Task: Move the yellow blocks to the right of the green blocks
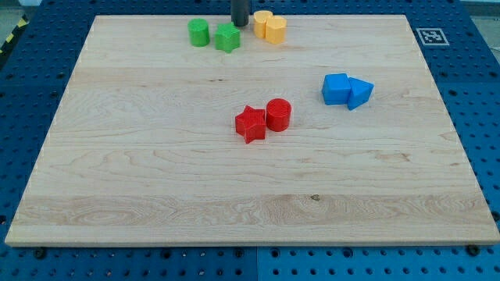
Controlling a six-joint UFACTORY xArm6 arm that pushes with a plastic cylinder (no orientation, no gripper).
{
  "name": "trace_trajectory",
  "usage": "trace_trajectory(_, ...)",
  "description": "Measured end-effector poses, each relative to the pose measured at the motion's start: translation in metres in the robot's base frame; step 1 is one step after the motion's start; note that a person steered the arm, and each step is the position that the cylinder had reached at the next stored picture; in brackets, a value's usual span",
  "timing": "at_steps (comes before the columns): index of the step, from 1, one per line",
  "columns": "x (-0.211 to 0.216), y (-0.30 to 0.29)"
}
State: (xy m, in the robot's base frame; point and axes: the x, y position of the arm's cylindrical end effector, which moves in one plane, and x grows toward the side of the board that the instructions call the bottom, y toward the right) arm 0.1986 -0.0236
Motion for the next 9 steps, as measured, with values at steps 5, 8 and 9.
trace_trajectory(5,0.006,0.023)
trace_trajectory(8,0.026,0.035)
trace_trajectory(9,0.026,0.037)
